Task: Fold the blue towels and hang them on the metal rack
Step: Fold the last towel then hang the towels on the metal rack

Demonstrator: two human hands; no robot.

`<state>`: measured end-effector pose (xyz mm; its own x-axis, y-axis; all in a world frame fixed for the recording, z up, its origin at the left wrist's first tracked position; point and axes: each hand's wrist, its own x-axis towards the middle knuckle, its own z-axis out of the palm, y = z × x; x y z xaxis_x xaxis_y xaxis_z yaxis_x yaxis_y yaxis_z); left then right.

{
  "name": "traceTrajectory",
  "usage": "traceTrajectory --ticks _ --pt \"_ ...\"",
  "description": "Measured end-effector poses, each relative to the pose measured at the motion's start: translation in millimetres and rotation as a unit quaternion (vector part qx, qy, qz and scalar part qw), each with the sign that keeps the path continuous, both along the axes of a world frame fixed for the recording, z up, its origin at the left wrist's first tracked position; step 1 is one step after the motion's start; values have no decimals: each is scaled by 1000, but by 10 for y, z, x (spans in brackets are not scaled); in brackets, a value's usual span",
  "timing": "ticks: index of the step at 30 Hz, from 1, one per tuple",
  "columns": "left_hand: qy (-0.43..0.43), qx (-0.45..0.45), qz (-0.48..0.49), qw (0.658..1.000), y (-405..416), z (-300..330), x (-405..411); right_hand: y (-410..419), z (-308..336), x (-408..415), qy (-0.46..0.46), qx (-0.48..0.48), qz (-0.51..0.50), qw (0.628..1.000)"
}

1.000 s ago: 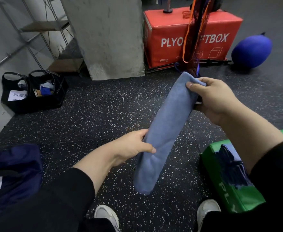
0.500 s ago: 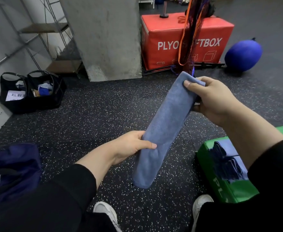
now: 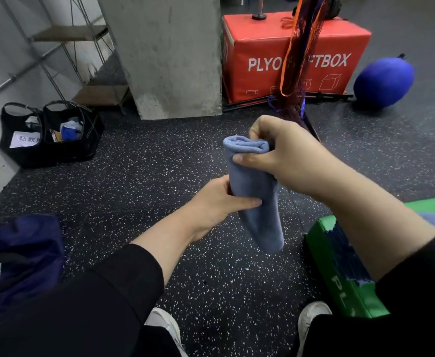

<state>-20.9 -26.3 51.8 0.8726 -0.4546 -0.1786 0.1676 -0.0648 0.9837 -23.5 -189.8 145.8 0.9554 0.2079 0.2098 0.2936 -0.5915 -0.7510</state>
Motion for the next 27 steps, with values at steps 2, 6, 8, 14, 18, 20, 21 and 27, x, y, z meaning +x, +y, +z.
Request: traceTrajectory --ticks 2,6,8,14,18,20,21,27 --pt "5 3 -7 1000 -8 -8 7 -19 16 13 4 22 5 1000" --pt "13 -51 20 998 -67 -9 -7 -65 41 53 6 54 4 999" --pt "11 -49 21 999 -86 -15 -11 -61 65 50 -2 28 14 1000" --pt "15 -11 7 1000 -44 -52 28 -84 31 69 -8 20 11 1000" --pt "37 3 2 999 -2 -94 29 -174 13 102 8 109 -34 993" --pt "39 22 1 999 26 -96 26 -238 17 135 26 180 -55 982" --pt "41 35 -3 999 46 -96 28 -277 17 155 35 210 -65 975" --pt "76 111 -53 989 189 -163 -12 -713 -93 290 83 319 -136 934"
